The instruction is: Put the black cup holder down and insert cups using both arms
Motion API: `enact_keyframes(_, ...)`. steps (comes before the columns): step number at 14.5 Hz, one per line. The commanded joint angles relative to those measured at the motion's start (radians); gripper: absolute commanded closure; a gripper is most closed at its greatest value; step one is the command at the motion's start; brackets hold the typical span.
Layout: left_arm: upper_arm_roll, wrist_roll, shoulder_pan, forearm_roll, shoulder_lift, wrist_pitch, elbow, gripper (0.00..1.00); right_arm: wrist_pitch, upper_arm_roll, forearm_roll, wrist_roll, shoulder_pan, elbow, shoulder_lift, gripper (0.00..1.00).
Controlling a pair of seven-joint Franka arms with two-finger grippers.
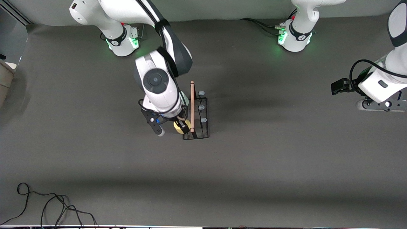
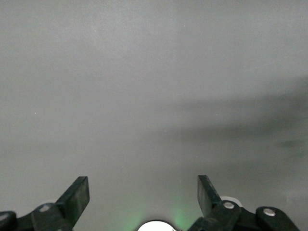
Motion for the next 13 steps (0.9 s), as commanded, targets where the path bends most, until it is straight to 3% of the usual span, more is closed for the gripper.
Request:
enact_keyframes(1, 0.001, 0.011, 0.002, 0.01, -0.02, -0.013, -0.013, 0.01, -0.145, -0.021, -0.004, -0.096, -0.008, 0.062, -0.069, 0.0)
enact_keyframes(4, 0.002, 0.013, 0.002, 0.01, -0.02, -0.013, -0.013, 0.0, -0.301, -0.034, -0.113, -0.284, -0.001, 0.044, -0.196, 0.0)
enact_keyframes(9, 0.001, 0.013, 0.0, 0.01, -0.02, -0.013, -0.013, 0.0, -0.323, -0.032, -0.275, -0.637, -0.031, -0.152, -0.477, 0.0)
enact_keyframes(11, 0.001, 0.011, -0.002, 0.01, -0.02, -0.012, -0.011, 0.0, -0.325, 0.023, -0.3, -0.815, -0.153, -0.208, -0.554, 0.0)
enact_keyframes(13, 0.002, 0.011, 0.0, 0.009, -0.02, -0.012, -0.011, 0.0, -0.346, 0.156, -0.3, -1.026, -0.377, -0.208, -0.568, 0.0)
